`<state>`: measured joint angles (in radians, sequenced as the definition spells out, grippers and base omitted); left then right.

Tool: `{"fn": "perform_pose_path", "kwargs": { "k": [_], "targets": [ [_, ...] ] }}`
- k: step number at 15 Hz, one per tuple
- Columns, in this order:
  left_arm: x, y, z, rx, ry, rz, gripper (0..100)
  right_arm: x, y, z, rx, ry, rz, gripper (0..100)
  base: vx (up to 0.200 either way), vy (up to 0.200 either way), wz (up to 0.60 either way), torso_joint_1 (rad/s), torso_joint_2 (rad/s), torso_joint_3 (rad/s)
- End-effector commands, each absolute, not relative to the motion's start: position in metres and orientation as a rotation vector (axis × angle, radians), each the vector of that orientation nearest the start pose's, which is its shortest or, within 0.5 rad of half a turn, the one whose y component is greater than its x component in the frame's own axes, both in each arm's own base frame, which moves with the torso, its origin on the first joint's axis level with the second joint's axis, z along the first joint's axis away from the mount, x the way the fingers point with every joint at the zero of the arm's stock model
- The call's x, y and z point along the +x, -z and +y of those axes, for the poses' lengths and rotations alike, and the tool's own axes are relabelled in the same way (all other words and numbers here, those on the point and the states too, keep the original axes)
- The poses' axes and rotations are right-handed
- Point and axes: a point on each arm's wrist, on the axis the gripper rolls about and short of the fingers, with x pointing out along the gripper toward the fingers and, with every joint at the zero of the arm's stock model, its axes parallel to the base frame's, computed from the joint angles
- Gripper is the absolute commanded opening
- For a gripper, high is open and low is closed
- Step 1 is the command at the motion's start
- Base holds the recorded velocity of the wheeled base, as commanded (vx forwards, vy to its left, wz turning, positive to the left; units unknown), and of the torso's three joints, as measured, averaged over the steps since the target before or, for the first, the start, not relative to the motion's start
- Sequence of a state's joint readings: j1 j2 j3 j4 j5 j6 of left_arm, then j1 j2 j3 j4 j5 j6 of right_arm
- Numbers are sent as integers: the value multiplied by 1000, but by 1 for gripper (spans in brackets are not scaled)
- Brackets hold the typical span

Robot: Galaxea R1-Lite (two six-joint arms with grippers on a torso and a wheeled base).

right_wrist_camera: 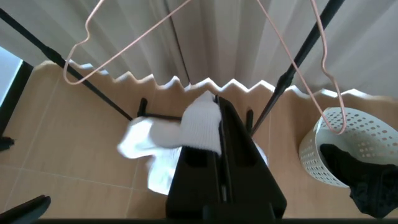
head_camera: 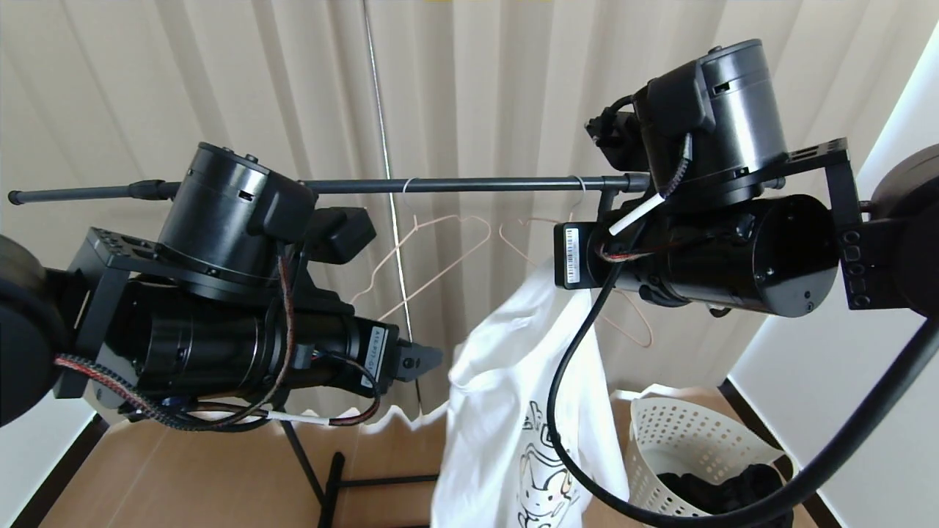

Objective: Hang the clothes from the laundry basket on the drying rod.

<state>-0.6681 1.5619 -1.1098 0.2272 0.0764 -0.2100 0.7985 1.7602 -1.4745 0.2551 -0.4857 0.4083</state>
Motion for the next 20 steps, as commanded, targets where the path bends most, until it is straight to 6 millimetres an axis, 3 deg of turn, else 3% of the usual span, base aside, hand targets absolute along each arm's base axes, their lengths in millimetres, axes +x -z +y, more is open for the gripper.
{"fn": "perform_pose_path", "kwargs": {
  "k": [1, 4, 6, 9, 11, 14, 15, 16, 17, 20],
  "targets": [
    [212, -229, -151, 62, 468, 671, 100, 231, -257, 223, 55, -203, 514, 0, 0, 0, 0, 0, 0, 0],
    [233, -228, -134, 84, 409, 621, 100, 210, -248, 202, 24, -210, 555, 0, 0, 0, 0, 0, 0, 0],
    [258, -219, -128, 92, 369, 586, 100, 198, -230, 192, 40, -297, 598, 0, 0, 0, 0, 0, 0, 0],
    [292, -202, -123, 97, 371, 552, 100, 198, -210, 189, 2, -325, 557, 0, 0, 0, 0, 0, 0, 0],
    [307, -195, -121, 94, 352, 547, 100, 197, -208, 187, -10, -325, 552, 0, 0, 0, 0, 0, 0, 0],
    [346, -187, -114, 76, 297, 541, 100, 196, -207, 187, -41, -314, 542, 0, 0, 0, 0, 0, 0, 0],
    [346, -187, -114, 76, 297, 541, 100, 196, -207, 187, -41, -314, 542, 0, 0, 0, 0, 0, 0, 0],
    [368, -183, -115, 67, 294, 519, 100, 196, -208, 186, -41, -312, 540, 0, 0, 0, 0, 0, 0, 0],
    [377, -179, -117, 64, 302, 514, 100, 195, -208, 185, -41, -312, 540, 0, 0, 0, 0, 0, 0, 0],
    [393, -171, -117, 83, 337, 511, 100, 195, -207, 185, -39, -311, 539, 0, 0, 0, 0, 0, 0, 0]
  ]
}}
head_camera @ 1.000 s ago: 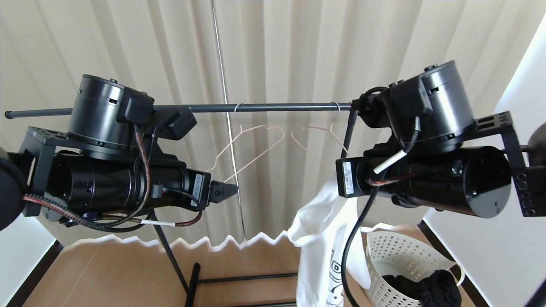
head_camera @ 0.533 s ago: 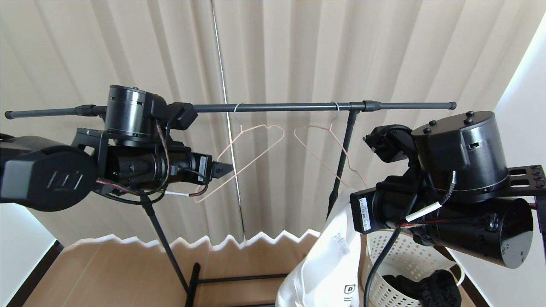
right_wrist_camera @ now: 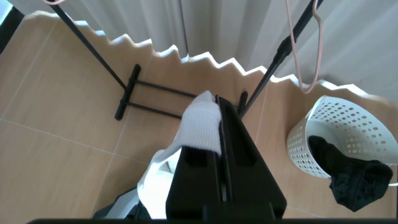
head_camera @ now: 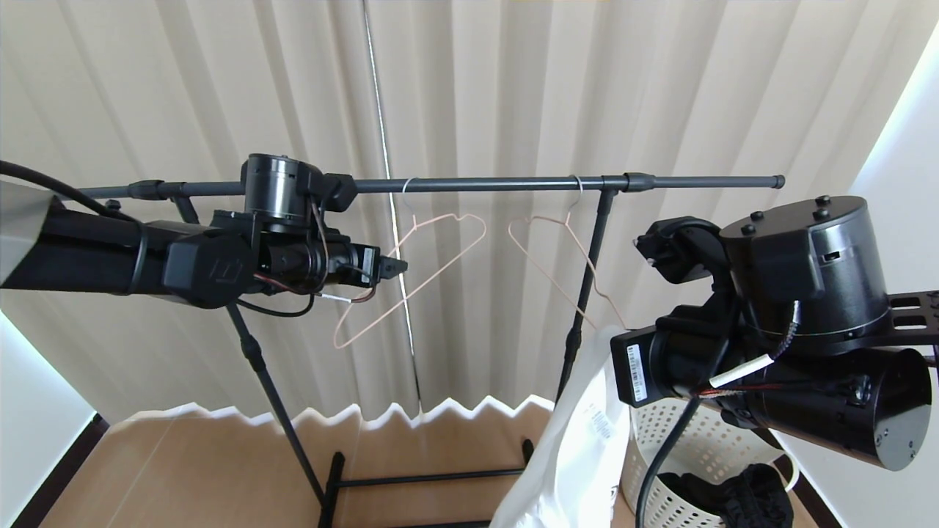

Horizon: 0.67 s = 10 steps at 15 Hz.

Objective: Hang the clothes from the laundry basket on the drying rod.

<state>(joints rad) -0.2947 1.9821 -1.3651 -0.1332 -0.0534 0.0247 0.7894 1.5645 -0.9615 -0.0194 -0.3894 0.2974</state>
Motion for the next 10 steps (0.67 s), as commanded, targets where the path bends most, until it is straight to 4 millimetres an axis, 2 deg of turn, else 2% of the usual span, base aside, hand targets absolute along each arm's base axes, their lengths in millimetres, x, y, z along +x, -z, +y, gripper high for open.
{"fn": "perform_pose_path", "kwargs": {
  "k": [1, 5, 8, 10],
  "targets": [
    [405, -163, -108, 112, 380, 514, 100, 195, -207, 185, -39, -311, 539, 0, 0, 0, 0, 0, 0, 0],
    [429, -142, -86, 124, 405, 497, 100, 195, -205, 185, -43, -311, 545, 0, 0, 0, 0, 0, 0, 0],
    [435, -131, -87, 144, 435, 491, 100, 195, -205, 185, -43, -313, 544, 0, 0, 0, 0, 0, 0, 0],
    [435, -130, -89, 156, 461, 486, 100, 195, -206, 185, -41, -312, 542, 0, 0, 0, 0, 0, 0, 0]
  ]
}}
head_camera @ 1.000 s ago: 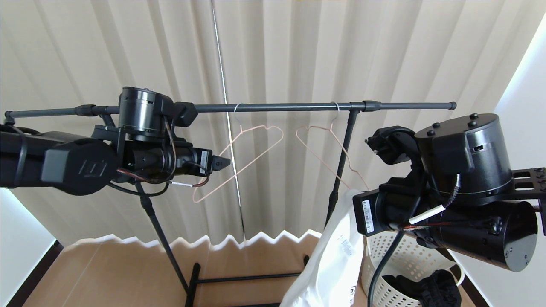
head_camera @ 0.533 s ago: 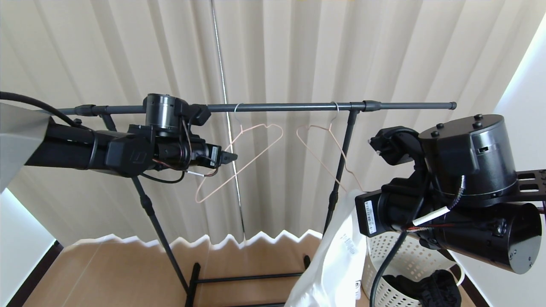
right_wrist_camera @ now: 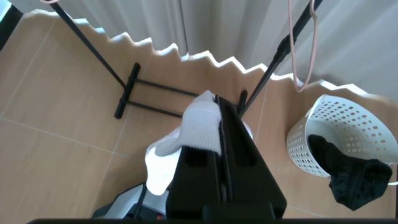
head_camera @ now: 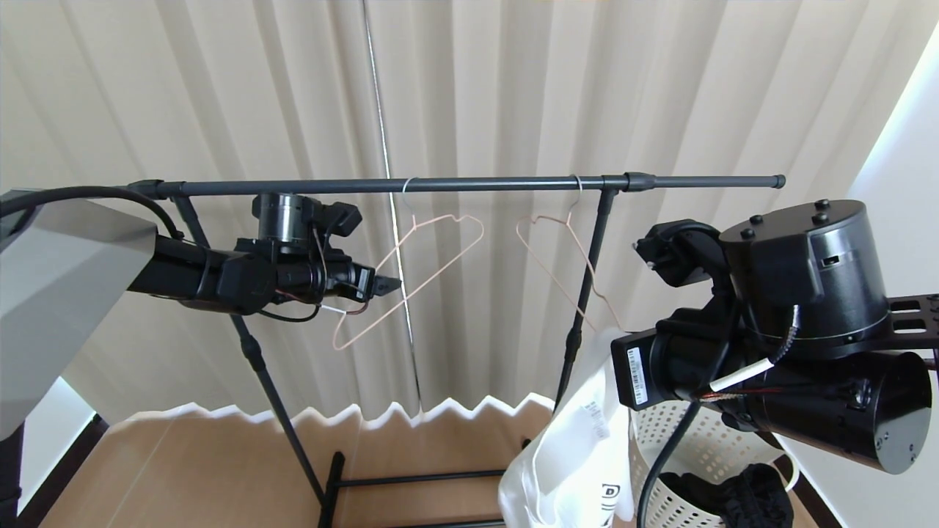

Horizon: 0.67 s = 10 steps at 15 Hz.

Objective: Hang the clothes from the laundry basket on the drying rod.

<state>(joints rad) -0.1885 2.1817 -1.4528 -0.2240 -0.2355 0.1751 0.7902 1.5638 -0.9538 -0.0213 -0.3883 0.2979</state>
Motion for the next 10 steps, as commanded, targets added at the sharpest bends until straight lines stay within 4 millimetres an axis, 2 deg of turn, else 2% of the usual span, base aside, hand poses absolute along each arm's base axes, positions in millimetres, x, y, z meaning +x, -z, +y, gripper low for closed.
{"fn": "perform_pose_path", "kwargs": {
  "k": [1, 5, 10],
  "targets": [
    [438, -122, -91, 168, 468, 497, 100, 195, -206, 185, -41, -313, 542, 0, 0, 0, 0, 0, 0, 0],
    [446, -113, -98, 180, 481, 497, 100, 195, -206, 185, -40, -312, 540, 0, 0, 0, 0, 0, 0, 0],
    [453, -115, -108, 180, 492, 473, 100, 194, -208, 184, -37, -313, 537, 0, 0, 0, 0, 0, 0, 0]
  ]
}}
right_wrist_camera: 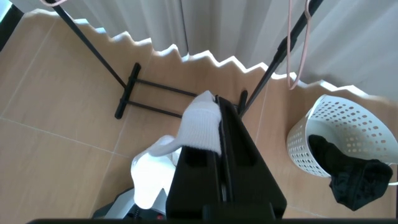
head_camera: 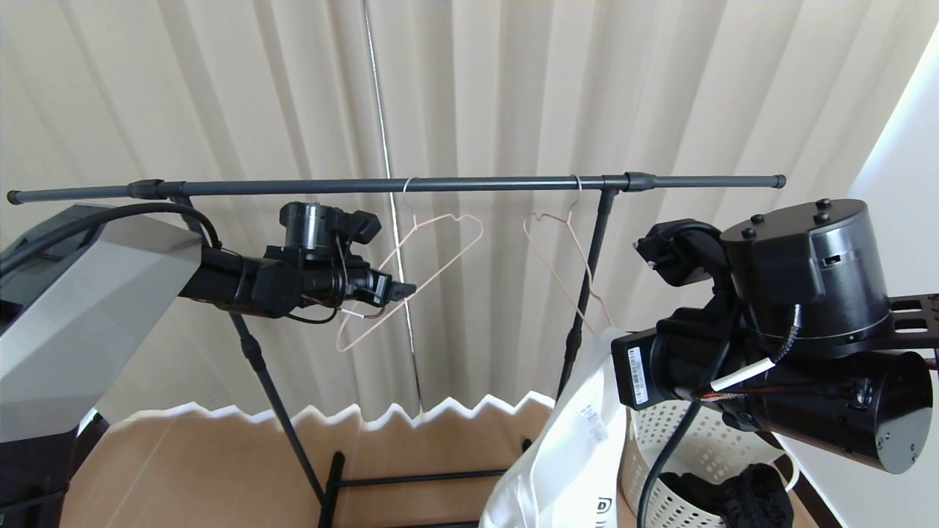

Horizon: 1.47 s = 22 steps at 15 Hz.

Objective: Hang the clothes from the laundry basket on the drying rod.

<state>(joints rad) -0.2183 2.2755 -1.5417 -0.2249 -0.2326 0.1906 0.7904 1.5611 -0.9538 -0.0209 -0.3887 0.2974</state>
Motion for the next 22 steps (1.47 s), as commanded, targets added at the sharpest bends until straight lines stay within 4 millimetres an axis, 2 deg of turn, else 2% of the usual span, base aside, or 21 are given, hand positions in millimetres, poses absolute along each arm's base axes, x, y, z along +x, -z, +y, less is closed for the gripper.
{"fn": "perform_pose_path", "kwargs": {
  "k": [1, 2, 9, 14, 16, 22],
  "targets": [
    [454, -116, -109, 180, 490, 469, 100, 193, -209, 183, -35, -315, 533, 0, 0, 0, 0, 0, 0, 0],
    [454, -116, -109, 182, 492, 468, 0, 193, -209, 183, -34, -315, 532, 0, 0, 0, 0, 0, 0, 0],
    [453, -119, -110, 184, 487, 461, 0, 193, -209, 183, -34, -315, 532, 0, 0, 0, 0, 0, 0, 0],
    [451, -138, -111, 150, 478, 370, 0, 190, -214, 180, -23, -318, 517, 0, 0, 0, 0, 0, 0, 0],
    [449, -140, -113, 150, 483, 342, 0, 190, -215, 180, -23, -319, 514, 0, 0, 0, 0, 0, 0, 0],
    [417, -162, -121, 166, 520, 323, 0, 190, -216, 180, -21, -320, 512, 0, 0, 0, 0, 0, 0, 0]
  ]
}}
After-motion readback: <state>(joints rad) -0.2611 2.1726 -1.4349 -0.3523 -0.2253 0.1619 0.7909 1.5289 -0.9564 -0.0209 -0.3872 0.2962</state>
